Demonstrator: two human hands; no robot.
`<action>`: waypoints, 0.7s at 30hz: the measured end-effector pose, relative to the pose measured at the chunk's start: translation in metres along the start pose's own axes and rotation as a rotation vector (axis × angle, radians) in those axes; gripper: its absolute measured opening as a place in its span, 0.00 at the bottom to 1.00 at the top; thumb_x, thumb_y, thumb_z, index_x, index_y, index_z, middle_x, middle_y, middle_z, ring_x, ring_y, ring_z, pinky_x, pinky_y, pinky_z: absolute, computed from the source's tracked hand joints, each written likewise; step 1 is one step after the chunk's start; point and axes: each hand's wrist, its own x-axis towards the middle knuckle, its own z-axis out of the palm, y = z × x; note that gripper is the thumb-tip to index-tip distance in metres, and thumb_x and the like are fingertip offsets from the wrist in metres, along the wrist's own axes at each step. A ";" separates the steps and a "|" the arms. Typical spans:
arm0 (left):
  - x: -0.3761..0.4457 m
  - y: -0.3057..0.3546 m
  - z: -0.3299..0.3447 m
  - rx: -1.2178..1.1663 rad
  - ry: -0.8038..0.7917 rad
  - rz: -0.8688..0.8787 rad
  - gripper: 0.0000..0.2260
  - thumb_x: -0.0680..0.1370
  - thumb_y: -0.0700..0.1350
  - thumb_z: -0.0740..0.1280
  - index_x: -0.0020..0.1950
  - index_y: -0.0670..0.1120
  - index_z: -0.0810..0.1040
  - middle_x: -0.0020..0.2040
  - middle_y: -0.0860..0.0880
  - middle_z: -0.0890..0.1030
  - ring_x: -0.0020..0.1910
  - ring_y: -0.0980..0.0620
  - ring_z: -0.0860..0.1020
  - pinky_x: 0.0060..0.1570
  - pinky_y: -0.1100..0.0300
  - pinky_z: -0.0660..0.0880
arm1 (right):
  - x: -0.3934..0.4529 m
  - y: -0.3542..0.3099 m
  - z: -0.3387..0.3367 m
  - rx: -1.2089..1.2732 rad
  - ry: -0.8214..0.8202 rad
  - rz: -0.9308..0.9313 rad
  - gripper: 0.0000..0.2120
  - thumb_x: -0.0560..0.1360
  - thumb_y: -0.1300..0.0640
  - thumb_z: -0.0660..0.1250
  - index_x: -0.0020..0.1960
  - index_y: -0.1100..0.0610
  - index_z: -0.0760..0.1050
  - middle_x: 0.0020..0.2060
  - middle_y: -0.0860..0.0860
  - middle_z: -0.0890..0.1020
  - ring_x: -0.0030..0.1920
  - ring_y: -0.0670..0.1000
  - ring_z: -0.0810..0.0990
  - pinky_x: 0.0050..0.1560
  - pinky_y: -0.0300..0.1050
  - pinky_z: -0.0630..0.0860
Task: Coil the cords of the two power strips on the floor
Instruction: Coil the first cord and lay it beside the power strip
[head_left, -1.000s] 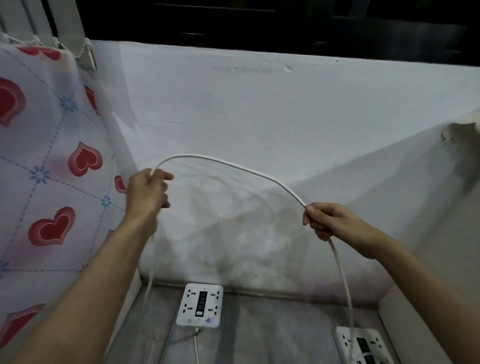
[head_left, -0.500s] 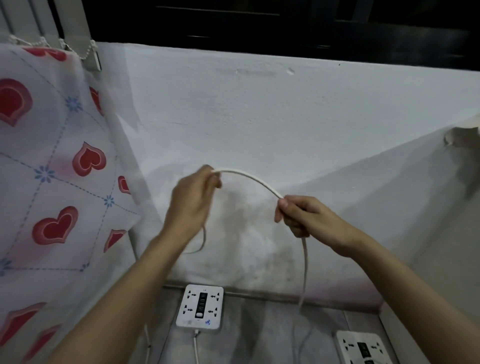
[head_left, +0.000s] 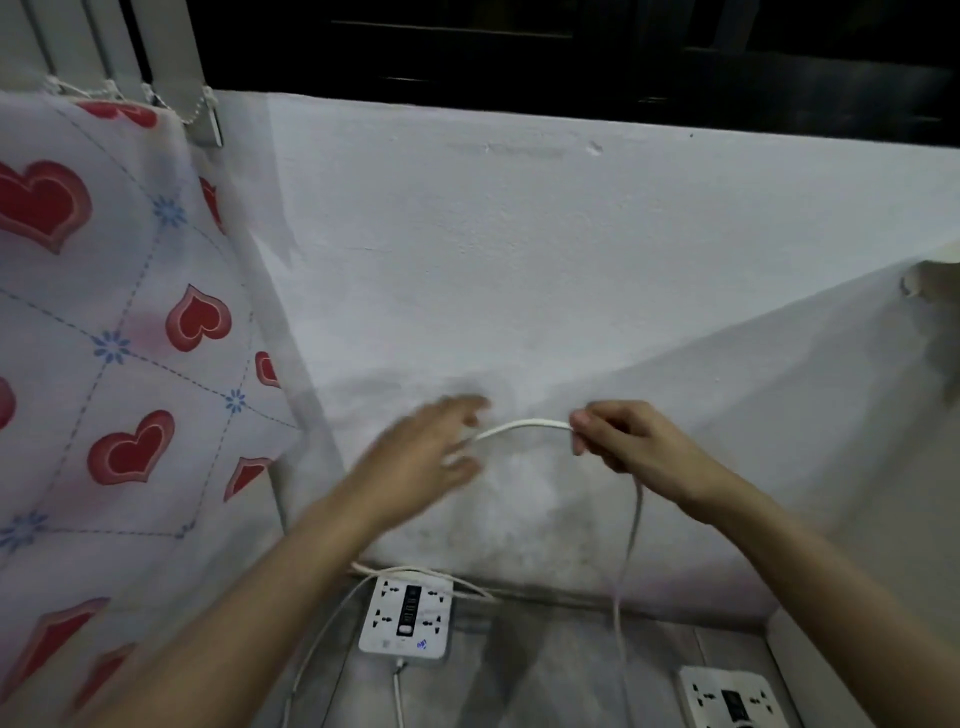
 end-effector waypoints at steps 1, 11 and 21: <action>0.000 0.019 0.009 -0.016 -0.058 0.069 0.18 0.77 0.52 0.65 0.66 0.55 0.68 0.53 0.55 0.81 0.48 0.56 0.80 0.51 0.59 0.75 | 0.004 -0.009 0.011 -0.051 -0.020 -0.053 0.16 0.79 0.54 0.60 0.36 0.58 0.76 0.25 0.46 0.67 0.26 0.43 0.64 0.28 0.34 0.62; 0.017 -0.015 -0.034 -0.497 0.487 -0.330 0.11 0.80 0.39 0.57 0.48 0.45 0.79 0.30 0.50 0.71 0.24 0.56 0.66 0.26 0.62 0.63 | 0.001 0.012 -0.005 0.129 -0.108 0.072 0.19 0.78 0.46 0.58 0.37 0.60 0.73 0.27 0.48 0.62 0.29 0.49 0.61 0.31 0.41 0.60; -0.003 -0.061 -0.050 -0.151 0.383 -0.512 0.06 0.77 0.44 0.65 0.48 0.43 0.78 0.39 0.45 0.82 0.38 0.45 0.79 0.43 0.53 0.75 | 0.000 0.048 -0.024 -0.142 -0.009 0.118 0.17 0.80 0.51 0.59 0.37 0.57 0.75 0.27 0.47 0.69 0.29 0.46 0.64 0.31 0.39 0.64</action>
